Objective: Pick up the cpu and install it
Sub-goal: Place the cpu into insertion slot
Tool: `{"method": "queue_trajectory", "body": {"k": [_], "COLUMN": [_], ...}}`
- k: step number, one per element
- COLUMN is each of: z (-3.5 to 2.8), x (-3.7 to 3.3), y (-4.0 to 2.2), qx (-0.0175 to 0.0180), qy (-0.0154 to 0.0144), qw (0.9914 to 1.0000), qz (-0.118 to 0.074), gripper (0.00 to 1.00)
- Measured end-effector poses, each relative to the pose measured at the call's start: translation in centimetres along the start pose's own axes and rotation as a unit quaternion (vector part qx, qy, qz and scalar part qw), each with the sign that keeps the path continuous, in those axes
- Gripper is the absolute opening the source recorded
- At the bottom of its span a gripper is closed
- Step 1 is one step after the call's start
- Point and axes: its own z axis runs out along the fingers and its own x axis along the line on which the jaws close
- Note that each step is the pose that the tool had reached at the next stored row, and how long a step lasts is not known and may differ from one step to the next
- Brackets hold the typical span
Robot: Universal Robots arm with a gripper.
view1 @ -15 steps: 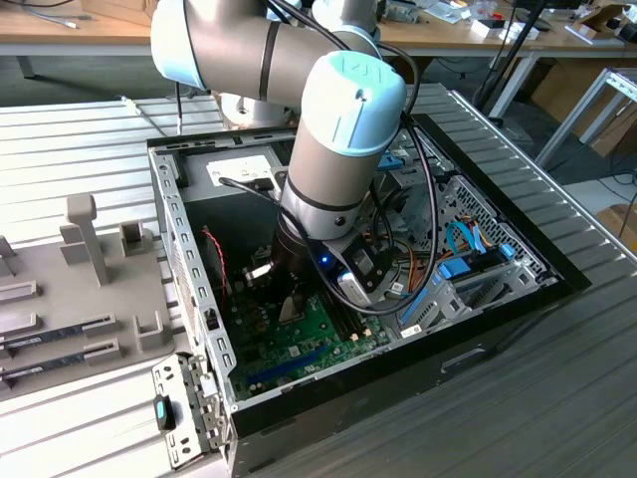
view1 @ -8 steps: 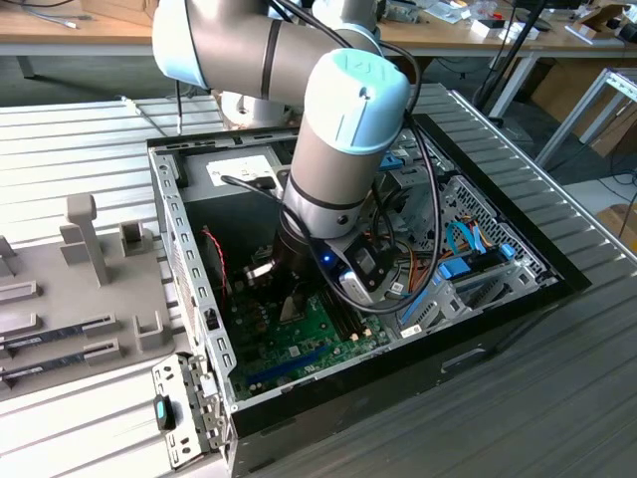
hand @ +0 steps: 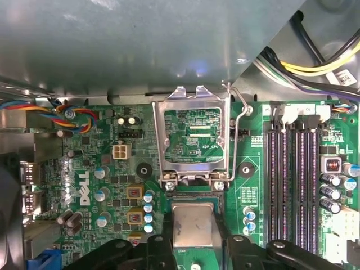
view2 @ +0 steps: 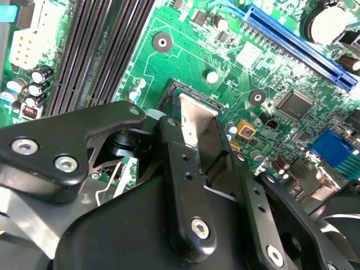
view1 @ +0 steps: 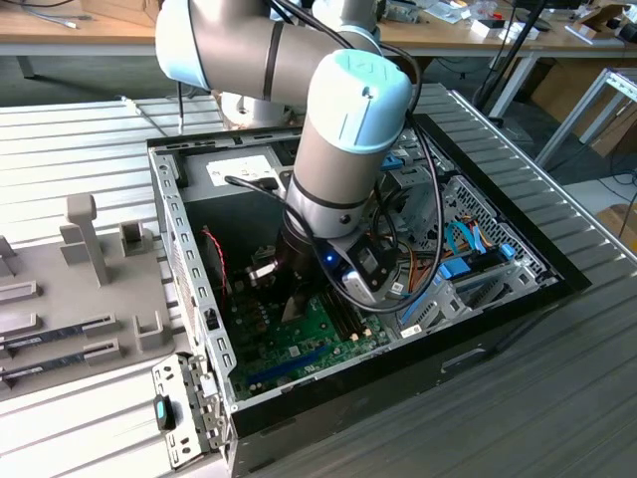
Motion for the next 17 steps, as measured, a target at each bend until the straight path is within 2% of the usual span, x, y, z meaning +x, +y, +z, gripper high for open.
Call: {"method": "queue_trajectory", "body": {"k": [3, 6, 11, 17], "z": [-0.02, -0.4, -0.69, -0.7], "x": [-0.13, -0.12, -0.1, -0.1], "y": [0.01, -0.01, -0.02, -0.01], "qx": [0.0001, 0.0001, 0.0002, -0.0002], "qy": [0.0, 0.0, 0.0001, 0.0], "qw": [1.0, 1.0, 1.0, 1.0], "qz": [0.0, 0.0, 0.0, 0.0], "gripper": [0.38, 0.38, 0.38, 0.38]}}
